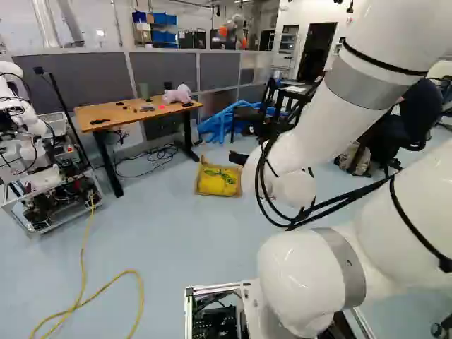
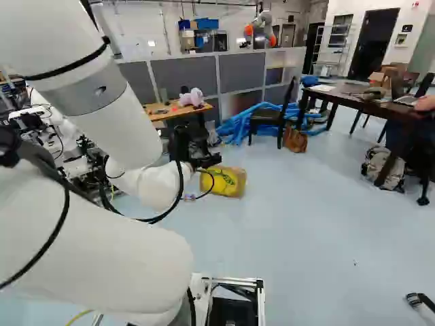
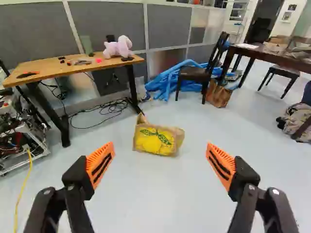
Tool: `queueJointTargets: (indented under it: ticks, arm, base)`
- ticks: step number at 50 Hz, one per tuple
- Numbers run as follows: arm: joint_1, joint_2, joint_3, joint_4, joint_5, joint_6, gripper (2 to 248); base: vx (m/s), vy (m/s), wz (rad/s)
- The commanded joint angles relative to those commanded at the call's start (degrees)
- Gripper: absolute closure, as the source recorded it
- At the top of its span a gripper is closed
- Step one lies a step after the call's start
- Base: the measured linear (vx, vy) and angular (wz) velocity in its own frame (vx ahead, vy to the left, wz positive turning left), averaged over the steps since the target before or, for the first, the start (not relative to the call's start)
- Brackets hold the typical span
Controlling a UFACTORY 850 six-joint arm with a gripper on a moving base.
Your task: Pick up the bag on the ground and place it on the table
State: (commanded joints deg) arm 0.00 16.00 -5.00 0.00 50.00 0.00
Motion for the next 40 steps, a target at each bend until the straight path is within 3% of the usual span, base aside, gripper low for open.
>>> queueJointTargets:
  ticks: [40]
  arm:
    - [0.0,0.0,0.0,0.0,0.0,0.0,3]
  base:
    - [0.019,0.000,-0.004]
